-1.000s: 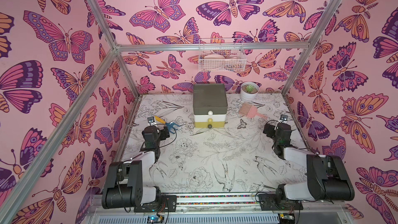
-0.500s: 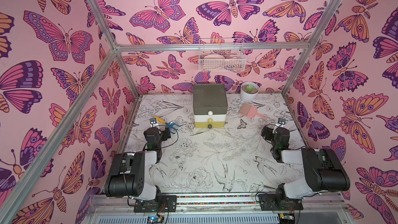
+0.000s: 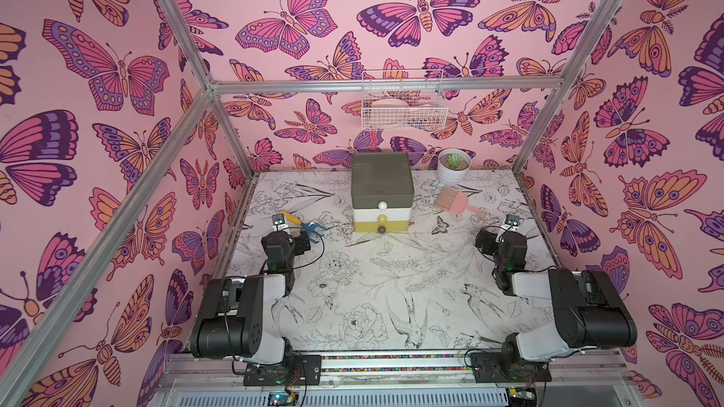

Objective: Place the brooch boxes into the drawer by color
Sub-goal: Reset both arms

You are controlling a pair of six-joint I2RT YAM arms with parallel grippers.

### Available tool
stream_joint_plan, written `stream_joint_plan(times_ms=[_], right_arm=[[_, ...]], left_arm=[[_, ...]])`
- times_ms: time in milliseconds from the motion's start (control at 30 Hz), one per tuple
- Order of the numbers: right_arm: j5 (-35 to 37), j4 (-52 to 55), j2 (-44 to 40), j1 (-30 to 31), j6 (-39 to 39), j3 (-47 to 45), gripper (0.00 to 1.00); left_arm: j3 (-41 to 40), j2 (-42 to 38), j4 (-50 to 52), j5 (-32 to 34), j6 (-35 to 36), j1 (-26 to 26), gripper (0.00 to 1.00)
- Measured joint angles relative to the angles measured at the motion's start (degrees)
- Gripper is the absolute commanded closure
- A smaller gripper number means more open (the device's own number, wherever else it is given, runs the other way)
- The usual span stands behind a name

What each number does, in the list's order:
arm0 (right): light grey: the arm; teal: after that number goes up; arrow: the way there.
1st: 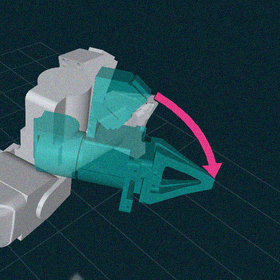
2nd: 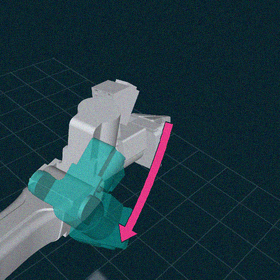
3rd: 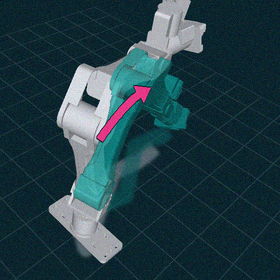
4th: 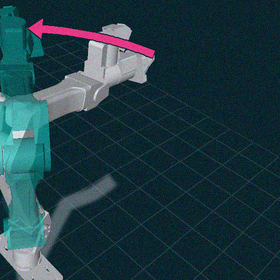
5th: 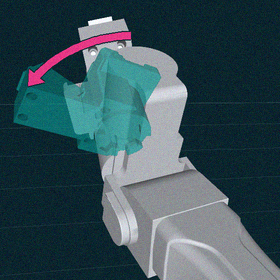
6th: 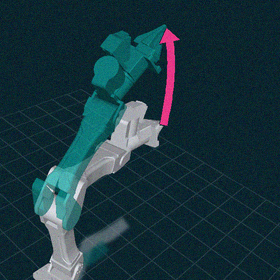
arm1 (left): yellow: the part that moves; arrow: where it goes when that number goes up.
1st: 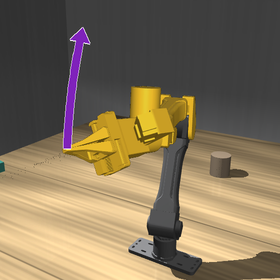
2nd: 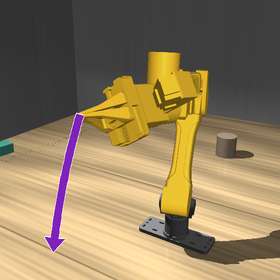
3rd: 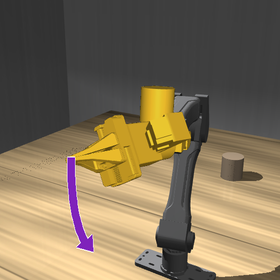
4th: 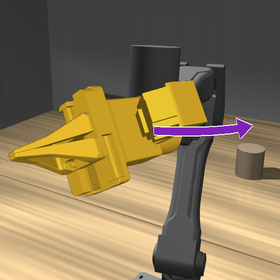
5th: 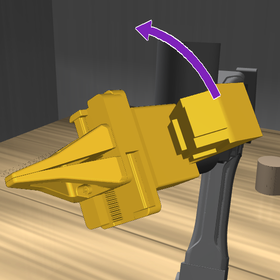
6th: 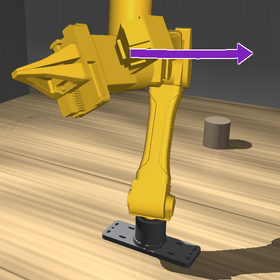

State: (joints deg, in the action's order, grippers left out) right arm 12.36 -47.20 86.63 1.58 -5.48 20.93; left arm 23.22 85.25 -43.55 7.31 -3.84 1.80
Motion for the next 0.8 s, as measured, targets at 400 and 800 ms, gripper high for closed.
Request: stream_joint_plan(times_ms=[400, 800], right_arm=[[0.0, 0.0, 0.0, 0.0, 0.0, 0.2, 0.01], [0.0, 0.0, 0.0, 0.0, 0.6, 0.2, 0.01]], left_arm=[[0.0, 0.0, 0.0, 0.0, 0.0, 0.0, 0.0], [0.0, 0.0, 0.0, 0.0, 0.0, 0.0, 0.0]])
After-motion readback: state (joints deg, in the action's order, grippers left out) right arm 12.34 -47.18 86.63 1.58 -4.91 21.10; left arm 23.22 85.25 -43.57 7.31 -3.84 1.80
